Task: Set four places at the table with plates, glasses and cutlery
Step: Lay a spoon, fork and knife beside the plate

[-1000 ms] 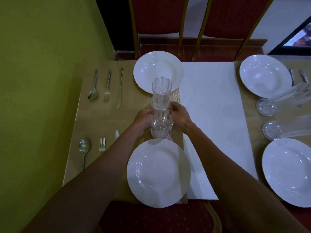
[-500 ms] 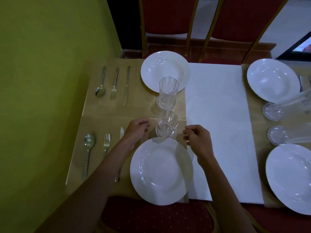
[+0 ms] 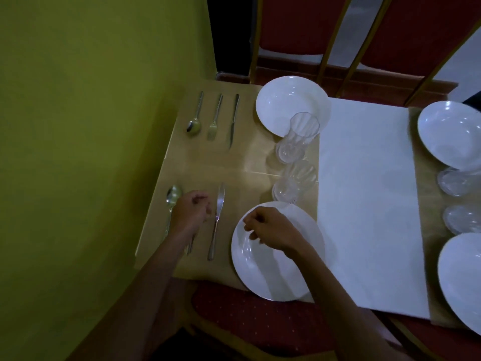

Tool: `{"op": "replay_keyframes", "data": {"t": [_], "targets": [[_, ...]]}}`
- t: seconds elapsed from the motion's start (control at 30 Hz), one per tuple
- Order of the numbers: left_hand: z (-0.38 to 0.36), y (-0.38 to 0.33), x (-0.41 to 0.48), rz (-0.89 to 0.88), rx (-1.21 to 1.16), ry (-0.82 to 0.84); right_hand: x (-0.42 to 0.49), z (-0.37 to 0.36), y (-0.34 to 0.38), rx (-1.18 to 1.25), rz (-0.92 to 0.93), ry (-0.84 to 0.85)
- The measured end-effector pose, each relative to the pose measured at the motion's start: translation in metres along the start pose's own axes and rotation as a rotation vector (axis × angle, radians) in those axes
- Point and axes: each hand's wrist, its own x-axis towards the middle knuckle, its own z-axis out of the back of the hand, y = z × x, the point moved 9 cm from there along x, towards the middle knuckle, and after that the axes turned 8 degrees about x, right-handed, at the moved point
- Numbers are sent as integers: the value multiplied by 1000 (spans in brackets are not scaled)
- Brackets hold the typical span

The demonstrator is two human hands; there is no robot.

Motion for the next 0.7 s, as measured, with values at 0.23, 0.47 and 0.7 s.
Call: {"op": "replay_keyframes", "data": {"t": [0.23,0.47,0.7], "targets": [[43,19,9,-200,435,-3,18,-57,21,-248,-7,-66],[47,22,9,-317,602,21,36,-73,24,-392,-92,-221],[88,39,31,-322,571,33,52,-122,33,-352,-67,-200]]}}
